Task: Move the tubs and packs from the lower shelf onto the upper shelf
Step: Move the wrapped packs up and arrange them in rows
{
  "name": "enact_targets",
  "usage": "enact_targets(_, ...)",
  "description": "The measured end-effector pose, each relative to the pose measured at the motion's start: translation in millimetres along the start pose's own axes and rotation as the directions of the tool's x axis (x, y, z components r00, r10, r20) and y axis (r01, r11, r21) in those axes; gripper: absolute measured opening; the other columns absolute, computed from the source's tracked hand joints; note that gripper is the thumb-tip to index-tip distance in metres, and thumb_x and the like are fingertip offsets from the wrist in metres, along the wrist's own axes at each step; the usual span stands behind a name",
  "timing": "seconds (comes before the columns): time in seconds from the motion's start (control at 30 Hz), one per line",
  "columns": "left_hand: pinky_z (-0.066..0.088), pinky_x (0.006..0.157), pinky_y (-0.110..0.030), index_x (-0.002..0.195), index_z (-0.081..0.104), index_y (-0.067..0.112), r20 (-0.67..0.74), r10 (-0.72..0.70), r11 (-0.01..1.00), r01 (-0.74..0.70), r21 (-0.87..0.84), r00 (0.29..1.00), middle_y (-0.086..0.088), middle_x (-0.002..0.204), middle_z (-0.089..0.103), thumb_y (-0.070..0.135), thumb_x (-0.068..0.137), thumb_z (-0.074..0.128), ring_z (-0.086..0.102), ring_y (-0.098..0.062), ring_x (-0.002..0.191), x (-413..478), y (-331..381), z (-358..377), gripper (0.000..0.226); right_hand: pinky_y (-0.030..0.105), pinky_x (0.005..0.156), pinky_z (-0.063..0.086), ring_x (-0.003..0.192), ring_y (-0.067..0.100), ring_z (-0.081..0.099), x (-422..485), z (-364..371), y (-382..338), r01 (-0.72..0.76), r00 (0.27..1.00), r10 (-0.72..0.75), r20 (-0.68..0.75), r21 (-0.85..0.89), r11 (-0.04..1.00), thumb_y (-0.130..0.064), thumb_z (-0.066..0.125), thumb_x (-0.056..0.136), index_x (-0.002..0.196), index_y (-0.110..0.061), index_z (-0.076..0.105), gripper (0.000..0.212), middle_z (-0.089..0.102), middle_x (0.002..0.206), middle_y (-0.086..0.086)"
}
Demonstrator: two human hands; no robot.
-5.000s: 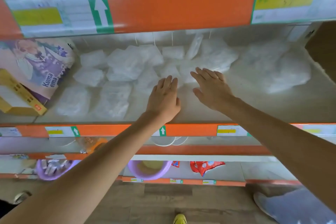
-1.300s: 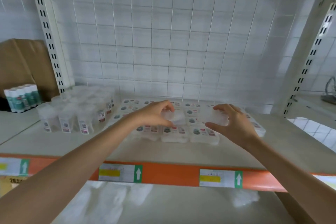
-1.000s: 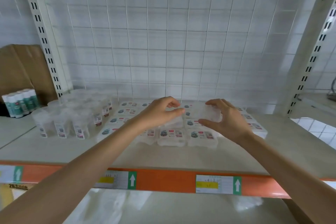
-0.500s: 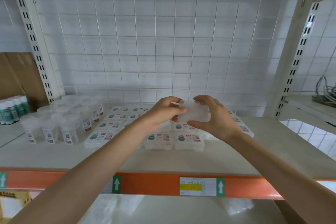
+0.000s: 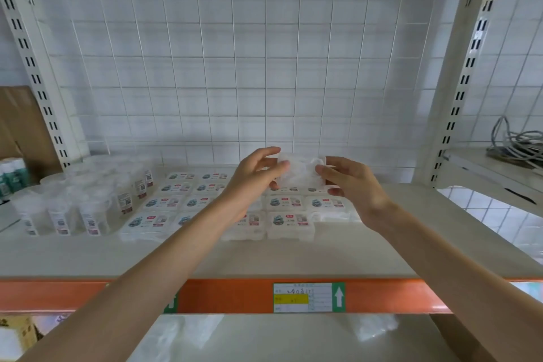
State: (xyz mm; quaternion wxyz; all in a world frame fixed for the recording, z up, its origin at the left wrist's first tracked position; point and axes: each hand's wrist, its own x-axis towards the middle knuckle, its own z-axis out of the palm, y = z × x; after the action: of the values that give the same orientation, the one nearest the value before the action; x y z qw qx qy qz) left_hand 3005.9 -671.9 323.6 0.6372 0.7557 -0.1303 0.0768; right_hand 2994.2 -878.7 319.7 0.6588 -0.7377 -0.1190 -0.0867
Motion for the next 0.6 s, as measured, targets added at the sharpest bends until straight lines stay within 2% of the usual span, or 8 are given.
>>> enact_targets(0.1, 0.056, 0.087, -0.032, 0.118, 0.064, 0.017, -0.081, -0.032, 0.999, 0.029, -0.029, 0.996, -0.001, 0.111, 0.071, 0.038, 0.096, 0.058, 0.071, -0.016, 0.088, 1, 5, -3, 0.031, 0.022, 0.074, 0.047, 0.085, 0.008, 0.069, -4, -2, -3, 0.061, 0.998, -0.061, 0.004, 0.028, 0.998, -0.016, 0.069, 0.09, 0.114, -0.018, 0.067, 0.024, 0.076, 0.097, -0.002)
enact_targets(0.2, 0.055, 0.066, -0.029, 0.105, 0.066, 0.011, -0.088, -0.129, 0.99, 0.124, -0.061, 0.988, -0.01, 0.098, 0.069, 0.042, 0.101, 0.046, 0.066, -0.017, 0.072, -1, 15, -7, 0.037, 0.016, 0.069, 0.049, 0.083, 0.009, 0.07, -8, 0, -5, 0.161, 0.987, -0.161, 0.001, 0.052, 0.986, -0.004, 0.07, 0.087, 0.11, -0.015, 0.067, 0.025, 0.076, 0.095, 0.001)
enact_targets(0.27, 0.049, 0.053, -0.027, 0.099, 0.061, 0.01, -0.033, -0.227, 0.974, 0.226, -0.026, 0.973, -0.009, 0.085, 0.063, 0.049, 0.101, 0.042, 0.058, -0.017, 0.059, -5, 21, -9, 0.043, 0.021, 0.074, 0.053, 0.091, 0.015, 0.07, -9, 1, -4, 0.213, 0.977, -0.213, -0.002, 0.033, 0.976, 0.001, 0.073, 0.083, 0.106, -0.014, 0.069, 0.027, 0.075, 0.096, 0.003)
enact_targets(0.37, 0.044, 0.048, -0.028, 0.098, 0.057, 0.009, 0.045, -0.334, 0.942, 0.332, 0.042, 0.942, -0.009, 0.078, 0.06, 0.055, 0.098, 0.044, 0.05, -0.018, 0.051, -10, 24, -10, 0.048, 0.033, 0.089, 0.054, 0.102, 0.016, 0.068, -12, 4, -2, 0.266, 0.963, -0.266, 0.035, -0.002, 0.964, 0.0, 0.075, 0.081, 0.103, -0.018, 0.071, 0.029, 0.074, 0.103, -0.003)
enact_targets(0.47, 0.048, 0.048, -0.026, 0.111, 0.06, 0.008, 0.075, -0.342, 0.939, 0.343, 0.0, 0.937, -0.01, 0.082, 0.061, 0.045, 0.096, 0.055, 0.057, -0.017, 0.053, -13, 21, -10, 0.041, 0.035, 0.103, 0.047, 0.11, 0.007, 0.064, -16, 6, -1, 0.297, 0.955, -0.295, 0.028, -0.073, 0.952, -0.005, 0.075, 0.083, 0.105, -0.023, 0.072, 0.029, 0.072, 0.111, -0.012)
enact_targets(0.6, 0.053, 0.051, -0.023, 0.115, 0.064, 0.007, 0.071, -0.263, 0.923, 0.273, -0.273, 0.962, -0.01, 0.091, 0.065, 0.023, 0.092, 0.067, 0.067, -0.019, 0.064, -17, 16, -9, 0.028, 0.038, 0.101, 0.049, 0.122, 0.005, 0.057, -17, 8, 4, 0.281, 0.959, -0.28, 0.041, -0.03, 0.959, 0.0, 0.071, 0.085, 0.104, -0.032, 0.074, 0.037, 0.061, 0.133, -0.012)
